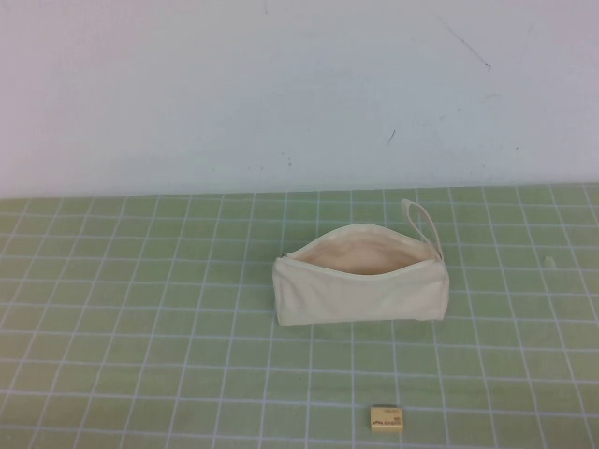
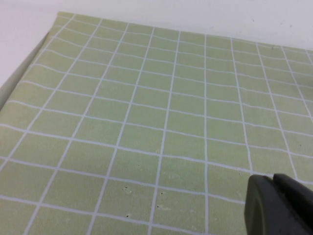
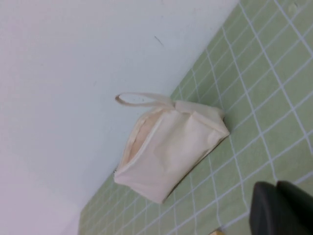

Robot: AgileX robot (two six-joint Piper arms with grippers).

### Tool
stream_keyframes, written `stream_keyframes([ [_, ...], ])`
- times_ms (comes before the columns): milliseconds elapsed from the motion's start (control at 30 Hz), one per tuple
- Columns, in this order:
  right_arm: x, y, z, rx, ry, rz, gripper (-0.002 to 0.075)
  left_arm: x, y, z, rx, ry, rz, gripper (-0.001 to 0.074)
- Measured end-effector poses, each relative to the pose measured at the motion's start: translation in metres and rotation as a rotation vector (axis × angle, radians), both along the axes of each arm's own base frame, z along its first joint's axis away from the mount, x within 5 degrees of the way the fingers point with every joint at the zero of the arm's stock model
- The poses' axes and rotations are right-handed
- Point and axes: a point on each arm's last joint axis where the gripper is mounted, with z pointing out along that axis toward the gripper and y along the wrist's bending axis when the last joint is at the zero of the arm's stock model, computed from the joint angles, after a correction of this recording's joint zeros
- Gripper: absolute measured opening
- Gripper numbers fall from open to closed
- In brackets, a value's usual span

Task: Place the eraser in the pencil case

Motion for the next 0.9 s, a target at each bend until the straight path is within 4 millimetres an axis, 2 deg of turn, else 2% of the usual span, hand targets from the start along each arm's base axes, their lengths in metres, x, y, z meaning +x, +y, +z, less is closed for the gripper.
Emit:
stream_keyframes([
  [167, 0.000, -0.002, 0.009, -0.168, -0.096, 0.009, -0.0001, 0.000, 0.000, 0.000, 0.000, 0.000, 0.000, -0.0003],
  [300, -0.007, -0.002, 0.053, -0.414, -0.261, 0.043, -0.0001, 0.000, 0.000, 0.000, 0.000, 0.000, 0.000, -0.0003],
  [367, -0.008, -0.002, 0.074, -0.574, -0.283, 0.065, -0.0001, 0.000, 0.000, 0.000, 0.000, 0.000, 0.000, -0.0003],
  [500, -0.001, -0.006, 0.110, -0.885, -0.176, 0.146, -0.0001, 0.000, 0.000, 0.000, 0.000, 0.000, 0.000, -0.0003],
  [633, 0.015, -0.015, 0.134, -1.110, 0.015, 0.238, -0.0001, 0.000, 0.000, 0.000, 0.000, 0.000, 0.000, -0.0003],
  [800, 0.043, -0.012, 0.153, -1.219, 0.137, 0.414, -0.0001, 0.000, 0.000, 0.000, 0.000, 0.000, 0.000, -0.0003],
  [867, 0.054, -0.005, 0.154, -1.233, 0.174, 0.521, -0.0001, 0.000, 0.000, 0.000, 0.000, 0.000, 0.000, -0.0003],
  [900, 0.067, 0.004, 0.153, -1.251, 0.213, 0.644, -0.0001, 0.000, 0.000, 0.000, 0.000, 0.000, 0.000, -0.0003],
])
